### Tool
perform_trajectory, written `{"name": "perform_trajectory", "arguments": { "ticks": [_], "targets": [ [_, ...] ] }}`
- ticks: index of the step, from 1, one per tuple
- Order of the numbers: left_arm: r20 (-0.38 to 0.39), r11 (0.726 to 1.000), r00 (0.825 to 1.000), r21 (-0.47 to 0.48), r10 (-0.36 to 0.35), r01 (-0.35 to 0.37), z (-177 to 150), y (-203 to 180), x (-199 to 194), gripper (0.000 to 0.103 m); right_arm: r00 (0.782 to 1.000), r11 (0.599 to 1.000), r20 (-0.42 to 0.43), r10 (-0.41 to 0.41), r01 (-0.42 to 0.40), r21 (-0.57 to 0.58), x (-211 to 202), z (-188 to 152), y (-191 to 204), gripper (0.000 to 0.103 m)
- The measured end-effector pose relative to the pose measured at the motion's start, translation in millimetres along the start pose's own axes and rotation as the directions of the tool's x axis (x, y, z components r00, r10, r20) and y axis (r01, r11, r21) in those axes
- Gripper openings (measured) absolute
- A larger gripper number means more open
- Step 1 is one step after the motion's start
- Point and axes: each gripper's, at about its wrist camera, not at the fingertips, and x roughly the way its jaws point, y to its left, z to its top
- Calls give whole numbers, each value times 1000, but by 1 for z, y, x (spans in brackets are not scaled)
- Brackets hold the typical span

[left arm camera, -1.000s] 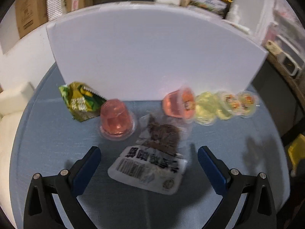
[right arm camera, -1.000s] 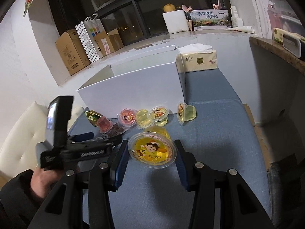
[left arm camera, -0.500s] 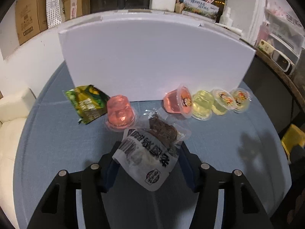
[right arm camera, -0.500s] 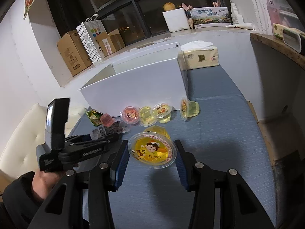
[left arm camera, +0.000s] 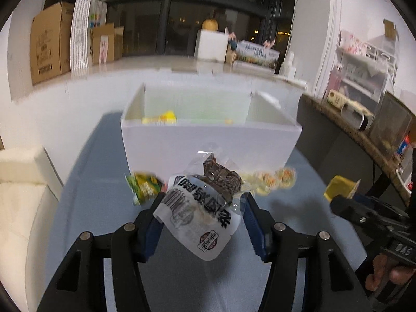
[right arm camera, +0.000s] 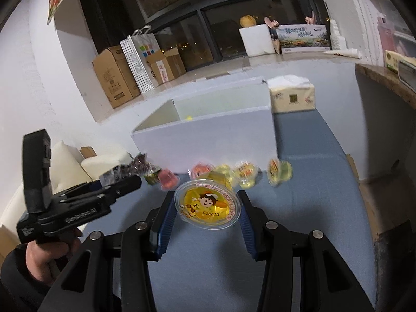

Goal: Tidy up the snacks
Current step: 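Carry the jerky packet into the box and release while the right tool drops its cup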

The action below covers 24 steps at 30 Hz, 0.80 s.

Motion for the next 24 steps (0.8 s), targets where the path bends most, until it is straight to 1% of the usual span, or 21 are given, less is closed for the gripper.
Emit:
{"name": "perform_trajectory", "arguments": {
  "ticks": [4,5,9,12,15,16,17,18,19,20,22,24],
  "targets": [
    [38,1000,999,-2,4,-4,35,9,3,62,999,999,42,7,-5,-33,6,38,6,50],
    [47,1000,999,-3,6,-6,45,11,5,62,998,999,59,12,-9,-40,10,53,7,50],
    [62,1000,998,-10,-4,5,87,17,26,62,997,999,73,-3,7,-51,33,97,4,50],
    [58,1000,998,-12,-7,7,110,18,47,62,998,999,57,-25,28,-45,58,126,-6,50],
    [45,1000,999,1,-6,6,126,15,68,63,999,998,26,-38,39,-39,81,143,-17,50],
    [38,1000,999,3,-10,10,129,14,75,65,999,998,18,-46,46,-50,88,147,-20,50],
    [32,1000,999,-1,-13,13,131,14,81,74,999,997,16,-52,53,-57,93,148,-22,51],
    [19,1000,1000,-3,-21,21,132,15,87,91,999,996,15,-51,52,-68,98,149,-24,61],
    [10,1000,1000,-6,-19,19,132,15,92,97,999,996,13,-48,49,-69,100,150,-26,92],
    [9,1000,1000,-8,-5,6,130,15,95,103,998,997,17,-53,54,-50,101,150,-31,103],
    [-15,1000,1000,-2,-5,5,125,17,99,103,999,999,31,-40,40,-10,98,148,-38,103],
    [-26,1000,1000,-7,0,0,120,19,100,103,998,999,38,-45,44,20,95,146,-46,103]
  ]
}}
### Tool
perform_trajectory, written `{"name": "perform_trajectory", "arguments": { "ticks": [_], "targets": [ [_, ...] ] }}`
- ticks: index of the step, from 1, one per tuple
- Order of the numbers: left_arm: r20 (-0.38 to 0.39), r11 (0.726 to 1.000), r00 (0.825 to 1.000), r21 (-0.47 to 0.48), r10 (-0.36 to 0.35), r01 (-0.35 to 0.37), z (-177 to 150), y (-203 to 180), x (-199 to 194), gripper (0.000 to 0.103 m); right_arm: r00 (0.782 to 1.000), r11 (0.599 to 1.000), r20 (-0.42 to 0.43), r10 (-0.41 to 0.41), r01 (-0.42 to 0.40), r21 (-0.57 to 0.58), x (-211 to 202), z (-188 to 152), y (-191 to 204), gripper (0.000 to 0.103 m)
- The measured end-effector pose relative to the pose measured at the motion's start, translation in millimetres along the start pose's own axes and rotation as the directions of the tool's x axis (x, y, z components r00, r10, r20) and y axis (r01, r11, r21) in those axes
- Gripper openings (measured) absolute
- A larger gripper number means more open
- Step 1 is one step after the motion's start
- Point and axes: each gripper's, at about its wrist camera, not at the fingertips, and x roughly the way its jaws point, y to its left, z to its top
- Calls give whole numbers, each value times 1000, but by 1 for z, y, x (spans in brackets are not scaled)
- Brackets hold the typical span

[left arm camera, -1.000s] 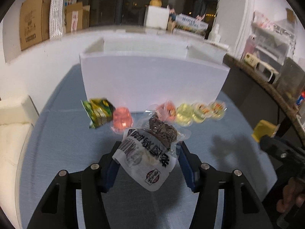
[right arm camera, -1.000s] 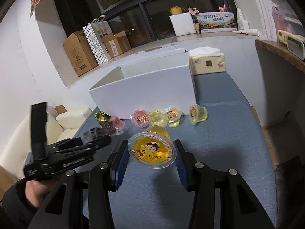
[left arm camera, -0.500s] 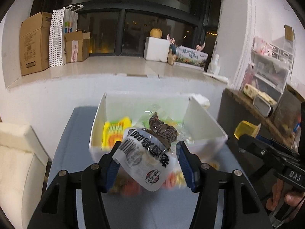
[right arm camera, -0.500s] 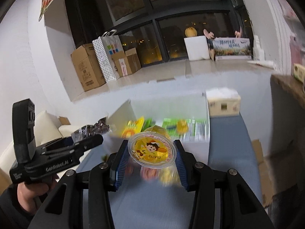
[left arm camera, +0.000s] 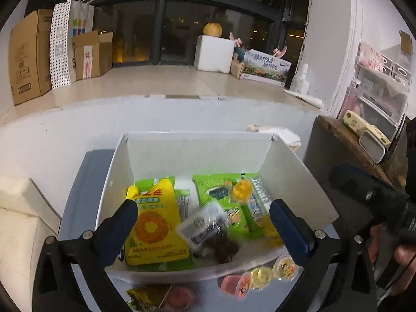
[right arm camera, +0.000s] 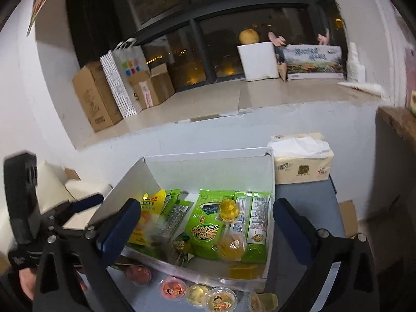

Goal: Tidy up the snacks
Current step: 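Carry the jerky packet into the box and release while the right tool drops its cup, then grasp the square clear yellow jelly cup with the right tool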

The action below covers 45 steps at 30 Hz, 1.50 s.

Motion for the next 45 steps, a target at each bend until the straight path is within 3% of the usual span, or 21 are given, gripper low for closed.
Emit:
{"name": "perform_trajectory", "arguments": {
  "ticks": [5,13,18,22,25,30,42,44,45],
  "targets": [
    [-4,1000,1000,13,19,-19,-9,-1,-9,103,1000,999,10,2,-2,47,-13,-5,-10,103],
    [13,997,999,71,34,-35,-20,-10,-45,103,1000,1000,16,0,-1,23,-49,-24,-7,103],
    [35,997,999,71,17,-19,-48,-13,-82,103,1000,999,-5,-3,3,-41,-77,-56,0,103],
    [33,999,999,50,-3,1,-87,-14,-106,103,997,997,-66,-36,31,-74,-87,-103,-2,103],
    [14,999,1000,28,-18,17,-115,-16,-115,103,993,997,-105,-58,53,-58,-84,-132,-11,103],
    [-20,999,1000,33,-9,9,-148,-24,-122,103,985,998,-158,-62,63,1,-68,-149,-33,103],
    [-62,1000,998,-10,-4,3,-181,-18,-127,103,968,990,-210,-134,139,6,-3,-120,-64,102],
    [-68,1000,998,-12,-1,0,-182,-16,-126,103,965,991,-226,-130,136,12,12,-115,-68,99],
    [-70,1000,998,-13,1,-2,-183,-15,-126,103,963,991,-237,-129,136,16,17,-114,-70,92]
  ]
}}
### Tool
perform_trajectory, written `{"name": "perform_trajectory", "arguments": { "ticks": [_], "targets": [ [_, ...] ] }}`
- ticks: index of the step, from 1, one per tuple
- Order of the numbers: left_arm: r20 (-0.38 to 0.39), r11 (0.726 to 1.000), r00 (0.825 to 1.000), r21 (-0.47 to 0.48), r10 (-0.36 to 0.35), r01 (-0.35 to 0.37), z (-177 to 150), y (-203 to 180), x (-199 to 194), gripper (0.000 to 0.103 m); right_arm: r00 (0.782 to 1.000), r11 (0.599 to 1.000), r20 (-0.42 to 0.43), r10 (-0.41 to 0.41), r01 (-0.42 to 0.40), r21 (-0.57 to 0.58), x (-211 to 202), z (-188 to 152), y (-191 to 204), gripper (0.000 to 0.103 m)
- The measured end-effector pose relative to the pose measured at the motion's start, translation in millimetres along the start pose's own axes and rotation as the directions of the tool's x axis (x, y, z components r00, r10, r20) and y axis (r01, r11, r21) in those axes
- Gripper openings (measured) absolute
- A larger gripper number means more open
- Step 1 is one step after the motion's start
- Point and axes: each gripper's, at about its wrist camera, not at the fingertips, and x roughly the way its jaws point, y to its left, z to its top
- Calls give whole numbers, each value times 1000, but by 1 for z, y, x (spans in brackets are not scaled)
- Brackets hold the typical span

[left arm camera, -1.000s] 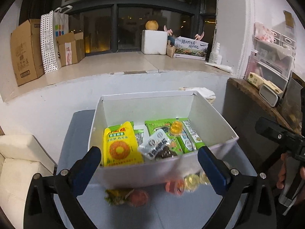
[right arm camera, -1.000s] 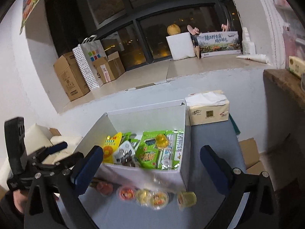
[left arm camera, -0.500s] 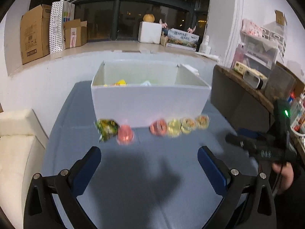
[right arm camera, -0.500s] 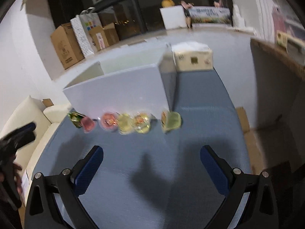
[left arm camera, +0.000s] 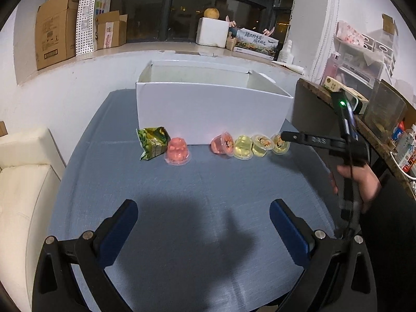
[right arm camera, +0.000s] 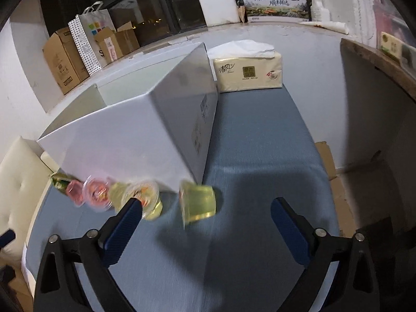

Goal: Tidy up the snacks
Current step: 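Grasp the square clear yellow jelly cup with the right tool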

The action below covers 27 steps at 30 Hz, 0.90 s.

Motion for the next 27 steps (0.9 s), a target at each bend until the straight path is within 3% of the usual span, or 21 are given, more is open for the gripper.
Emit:
{"name": "perform_trajectory", "arguments": {
  "ticks": [1,2,6,7,8,15,27],
  "targets": [
    [-1,1000,1000,-1,4,-4,-1,1,1,103,1000,1000,-19,-3,3,8,8,2,-2,77],
    [-4,1000,1000,-4,6,-6,-1,3,1,103,999,1000,-42,-11,11,12,15,3,-3,70],
    [-16,1000,1000,-9,11,-12,-2,7,7,103,999,1000,-48,18,-19,-19,23,-1,2,65],
    [-21,1000,1000,-12,11,-11,-2,8,9,103,999,999,-45,29,-30,-34,23,-2,4,48],
    [-24,1000,1000,-15,11,-12,-3,8,10,103,997,998,-47,58,-59,-35,23,-2,5,37],
    [-33,999,999,-35,30,-31,-1,18,21,103,999,996,8,35,-35,-78,-1,-15,17,38],
    [-22,988,991,-76,132,-133,39,67,68,103,981,988,118,155,-152,-38,-87,-64,47,38]
  ]
}}
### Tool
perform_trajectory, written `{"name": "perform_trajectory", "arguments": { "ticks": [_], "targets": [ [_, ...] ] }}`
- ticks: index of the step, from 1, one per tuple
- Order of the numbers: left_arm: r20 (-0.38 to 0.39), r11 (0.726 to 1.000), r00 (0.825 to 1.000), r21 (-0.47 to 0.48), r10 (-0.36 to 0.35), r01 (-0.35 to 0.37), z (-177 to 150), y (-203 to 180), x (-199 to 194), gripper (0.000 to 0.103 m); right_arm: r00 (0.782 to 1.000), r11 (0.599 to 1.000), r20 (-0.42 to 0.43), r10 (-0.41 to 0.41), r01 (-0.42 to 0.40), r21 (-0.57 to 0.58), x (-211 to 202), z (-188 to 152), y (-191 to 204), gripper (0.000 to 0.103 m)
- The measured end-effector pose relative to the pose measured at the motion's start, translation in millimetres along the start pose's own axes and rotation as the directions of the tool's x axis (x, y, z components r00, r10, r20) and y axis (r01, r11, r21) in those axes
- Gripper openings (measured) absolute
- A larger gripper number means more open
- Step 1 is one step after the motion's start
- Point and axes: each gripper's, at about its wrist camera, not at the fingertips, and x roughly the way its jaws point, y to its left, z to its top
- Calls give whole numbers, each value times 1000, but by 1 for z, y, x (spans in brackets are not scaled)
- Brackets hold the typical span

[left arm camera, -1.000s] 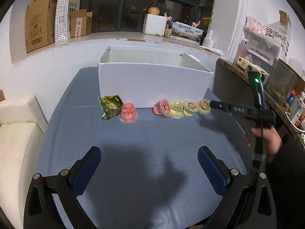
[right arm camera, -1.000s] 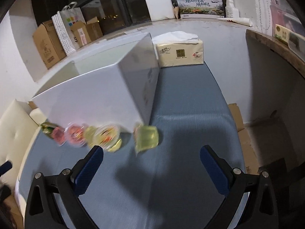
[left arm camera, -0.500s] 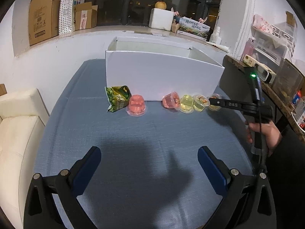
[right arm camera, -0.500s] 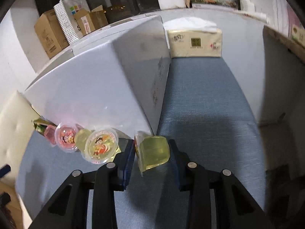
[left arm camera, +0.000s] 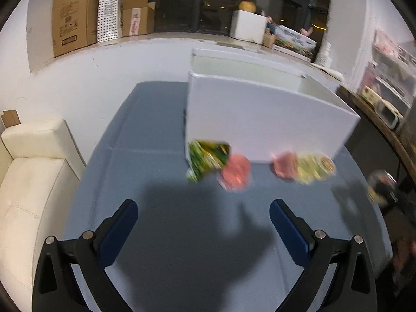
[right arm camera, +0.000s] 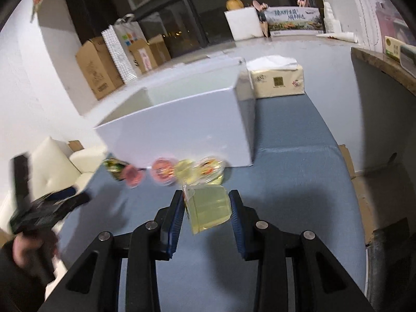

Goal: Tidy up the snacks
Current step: 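Grasp the square clear yellow jelly cup with the right tool, then grasp the green snack bag with the left tool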

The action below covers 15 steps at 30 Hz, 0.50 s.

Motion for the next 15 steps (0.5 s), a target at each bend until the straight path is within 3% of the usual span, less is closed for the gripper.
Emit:
{"name": "perform_trajectory", "arguments": {
  "ticks": [13,14,15],
  "targets": [
    [-28,995,999,-100,-16,13,38,6,66,100,1000,1000,12,0,0,-3,-20,-20,20,38],
    [-27,995,1000,-100,-8,6,38,7,69,85,1000,1000,10,-3,3,-6,-20,-21,20,38],
    [-39,995,999,-102,-8,4,38,8,72,62,1000,1000,8,-4,4,-11,-20,-21,21,38]
  ]
}}
